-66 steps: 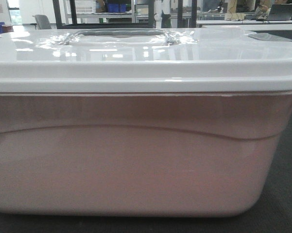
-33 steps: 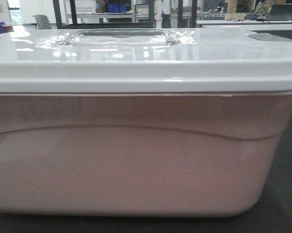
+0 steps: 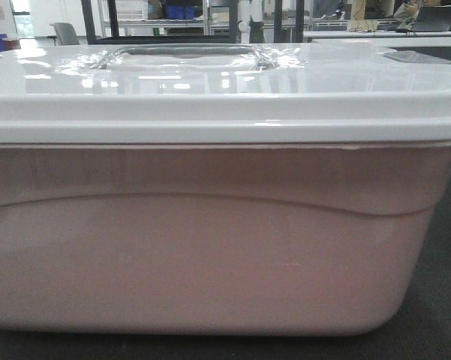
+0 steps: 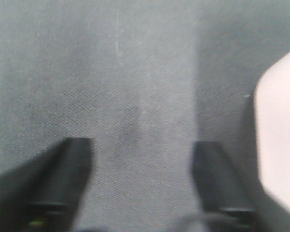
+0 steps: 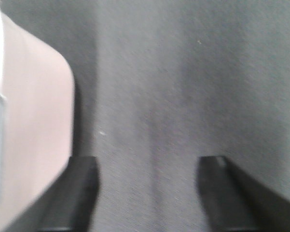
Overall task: Grab white bin and place on right shelf
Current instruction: 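Lower both grippers toward the grey side latches of the bin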
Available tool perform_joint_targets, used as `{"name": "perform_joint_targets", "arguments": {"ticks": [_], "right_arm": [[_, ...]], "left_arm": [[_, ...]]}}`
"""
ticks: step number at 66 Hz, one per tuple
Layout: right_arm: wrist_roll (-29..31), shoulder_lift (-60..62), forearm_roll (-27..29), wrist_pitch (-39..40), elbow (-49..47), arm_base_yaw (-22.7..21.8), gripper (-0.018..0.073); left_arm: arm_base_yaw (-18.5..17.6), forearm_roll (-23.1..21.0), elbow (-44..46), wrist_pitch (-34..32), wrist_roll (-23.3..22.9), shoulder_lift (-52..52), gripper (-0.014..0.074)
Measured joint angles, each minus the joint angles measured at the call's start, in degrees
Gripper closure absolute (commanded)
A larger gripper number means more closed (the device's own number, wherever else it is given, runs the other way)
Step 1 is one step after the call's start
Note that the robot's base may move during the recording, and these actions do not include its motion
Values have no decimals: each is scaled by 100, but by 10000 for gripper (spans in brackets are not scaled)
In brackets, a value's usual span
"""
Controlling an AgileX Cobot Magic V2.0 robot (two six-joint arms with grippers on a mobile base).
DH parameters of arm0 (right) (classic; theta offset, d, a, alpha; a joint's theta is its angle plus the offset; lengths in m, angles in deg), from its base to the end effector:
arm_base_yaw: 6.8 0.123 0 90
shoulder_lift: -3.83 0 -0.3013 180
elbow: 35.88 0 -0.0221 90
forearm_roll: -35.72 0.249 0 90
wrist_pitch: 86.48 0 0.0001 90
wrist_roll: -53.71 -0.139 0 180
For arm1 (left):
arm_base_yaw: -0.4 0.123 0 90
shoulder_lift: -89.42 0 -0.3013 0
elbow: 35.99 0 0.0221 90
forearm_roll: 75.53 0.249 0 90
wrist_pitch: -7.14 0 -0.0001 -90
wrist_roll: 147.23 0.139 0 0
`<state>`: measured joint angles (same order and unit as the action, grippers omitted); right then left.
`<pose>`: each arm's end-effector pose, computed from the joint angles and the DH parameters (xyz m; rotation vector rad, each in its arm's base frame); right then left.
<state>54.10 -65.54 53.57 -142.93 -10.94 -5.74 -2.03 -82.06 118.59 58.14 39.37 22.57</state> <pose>0.2113 0.0394 0.2925 0.1042 2.6062 0.4038 0.2136 -0.0214 0.3015 0.1437 2.4914 -0.1101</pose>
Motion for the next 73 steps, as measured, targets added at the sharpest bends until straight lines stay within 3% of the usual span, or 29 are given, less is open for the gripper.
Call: {"name": "perform_joint_targets", "arguments": {"ticks": [20,32,46,73], "right_arm": [[365,-11,1242,-180,-471,0,-41],[794,-199,2151,-529,-743,0,-41],[1096,-547,2691,-876,-1009,0,-41],[1339,-1111,2803,-1015,-1109,0,-41]], "left_arm": [[0,-1065,737,368,62,-36,178],[0,-1974,1067,787,498,-151,178],[65,-3043,1328,1398,1003,-530,178],[1482,-4595,1417,1906,2359,-1573,178]]}}
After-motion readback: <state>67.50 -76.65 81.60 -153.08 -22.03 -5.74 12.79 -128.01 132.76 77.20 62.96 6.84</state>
